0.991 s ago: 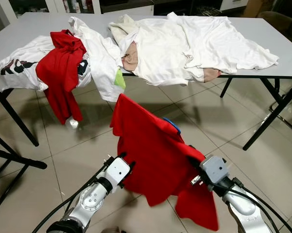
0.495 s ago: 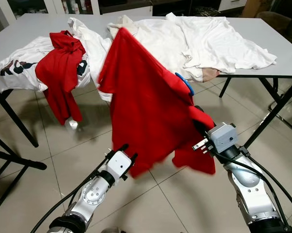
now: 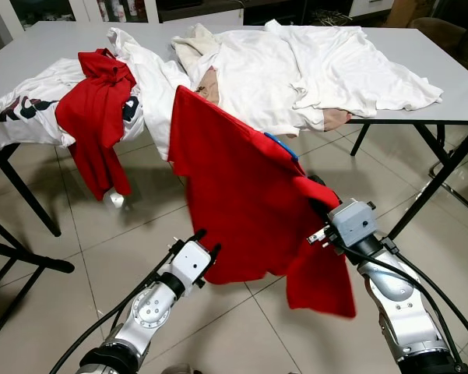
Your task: Hang hanger
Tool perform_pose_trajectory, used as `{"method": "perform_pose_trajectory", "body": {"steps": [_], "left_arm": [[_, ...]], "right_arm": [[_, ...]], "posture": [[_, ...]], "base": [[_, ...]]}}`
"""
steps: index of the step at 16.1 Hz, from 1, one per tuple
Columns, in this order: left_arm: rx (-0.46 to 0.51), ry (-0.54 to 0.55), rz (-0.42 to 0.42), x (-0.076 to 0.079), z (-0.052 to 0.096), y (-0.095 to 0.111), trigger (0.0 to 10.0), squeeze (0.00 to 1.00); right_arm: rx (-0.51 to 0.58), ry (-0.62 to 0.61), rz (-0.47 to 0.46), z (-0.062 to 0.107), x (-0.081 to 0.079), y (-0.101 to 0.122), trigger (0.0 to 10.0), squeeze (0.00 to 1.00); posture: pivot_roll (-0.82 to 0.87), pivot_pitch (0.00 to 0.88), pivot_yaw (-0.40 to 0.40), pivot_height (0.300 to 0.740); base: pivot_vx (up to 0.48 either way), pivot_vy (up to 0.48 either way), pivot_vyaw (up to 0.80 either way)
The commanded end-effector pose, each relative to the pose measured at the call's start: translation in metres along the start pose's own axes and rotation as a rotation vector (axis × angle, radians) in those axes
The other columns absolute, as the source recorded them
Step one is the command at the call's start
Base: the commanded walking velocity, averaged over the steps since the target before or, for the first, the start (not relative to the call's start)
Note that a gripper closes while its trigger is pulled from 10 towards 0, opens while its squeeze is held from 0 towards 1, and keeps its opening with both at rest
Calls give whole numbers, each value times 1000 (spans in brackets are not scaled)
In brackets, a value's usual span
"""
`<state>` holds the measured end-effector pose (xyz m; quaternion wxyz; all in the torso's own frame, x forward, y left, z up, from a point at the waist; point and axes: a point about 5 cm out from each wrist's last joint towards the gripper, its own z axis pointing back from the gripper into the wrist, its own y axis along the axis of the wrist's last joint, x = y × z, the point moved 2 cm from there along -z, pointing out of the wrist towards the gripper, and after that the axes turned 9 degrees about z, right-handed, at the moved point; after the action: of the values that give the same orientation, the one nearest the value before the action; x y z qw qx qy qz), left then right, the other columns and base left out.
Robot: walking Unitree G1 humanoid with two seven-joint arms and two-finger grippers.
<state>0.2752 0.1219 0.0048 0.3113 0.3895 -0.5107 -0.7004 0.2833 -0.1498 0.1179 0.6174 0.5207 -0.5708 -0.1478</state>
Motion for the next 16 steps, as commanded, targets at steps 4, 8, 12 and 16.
{"method": "perform_pose_trajectory", "body": {"steps": [4,8,12,16], "left_arm": [[13,15,-2,-3,-2,3,10000,0],[116,94,-28,-16,-5,22,10000,0],[186,175,-7,-33,-11,41,10000,0],[178,188,-2,-33,-10,38,10000,0]], "right_arm": [[37,-43,3,-4,8,10,10000,0],[54,-52,9,-9,12,14,10000,0],[42,-84,20,-11,20,13,10000,0],[44,-210,33,-19,49,18,10000,0]], "posture": [[49,6,34,740],[52,5,34,740],[58,5,32,740],[53,1,36,740]], "base": [[251,0,0],[287,0,0],[311,0,0],[326,0,0]]}}
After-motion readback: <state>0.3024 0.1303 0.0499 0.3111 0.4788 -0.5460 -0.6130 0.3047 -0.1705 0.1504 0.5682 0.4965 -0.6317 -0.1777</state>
